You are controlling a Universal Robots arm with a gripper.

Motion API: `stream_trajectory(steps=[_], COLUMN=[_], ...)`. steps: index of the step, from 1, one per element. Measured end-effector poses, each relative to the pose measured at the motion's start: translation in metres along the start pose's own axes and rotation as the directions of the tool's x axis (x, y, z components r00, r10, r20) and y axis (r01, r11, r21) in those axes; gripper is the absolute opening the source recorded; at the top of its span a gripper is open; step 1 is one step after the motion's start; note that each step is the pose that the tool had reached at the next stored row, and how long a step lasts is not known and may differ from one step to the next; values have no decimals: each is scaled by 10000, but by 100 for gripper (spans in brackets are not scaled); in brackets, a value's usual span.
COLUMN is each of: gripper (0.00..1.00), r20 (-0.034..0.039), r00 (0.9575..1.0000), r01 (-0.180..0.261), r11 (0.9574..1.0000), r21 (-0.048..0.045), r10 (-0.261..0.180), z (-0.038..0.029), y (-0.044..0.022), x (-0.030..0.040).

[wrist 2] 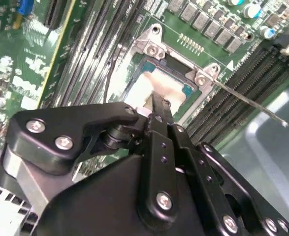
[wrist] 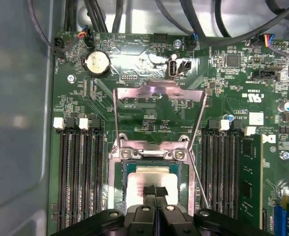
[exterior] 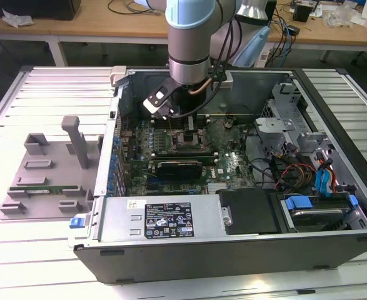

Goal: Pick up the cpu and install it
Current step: 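Place the cpu into insertion slot, then close the cpu cover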

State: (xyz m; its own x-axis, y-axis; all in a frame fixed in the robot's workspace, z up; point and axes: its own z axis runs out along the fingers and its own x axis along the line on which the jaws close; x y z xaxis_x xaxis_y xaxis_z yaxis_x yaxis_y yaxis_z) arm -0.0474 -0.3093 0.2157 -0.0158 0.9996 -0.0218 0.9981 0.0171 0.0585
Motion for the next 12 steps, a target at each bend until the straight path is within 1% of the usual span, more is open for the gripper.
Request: stream_trajectory(steps=[1, 2, 12], gripper=[11, 11, 11], r20=[1, 2, 2], r00=[10000, 10000, 10000], r01=[0, 1, 0], r11=[10000, 10000, 10000], r21=[1, 1, 1], r10=[0, -1, 0], z=[-177, -247, -258], y=[10, 15, 15], x=[-4, -6, -6])
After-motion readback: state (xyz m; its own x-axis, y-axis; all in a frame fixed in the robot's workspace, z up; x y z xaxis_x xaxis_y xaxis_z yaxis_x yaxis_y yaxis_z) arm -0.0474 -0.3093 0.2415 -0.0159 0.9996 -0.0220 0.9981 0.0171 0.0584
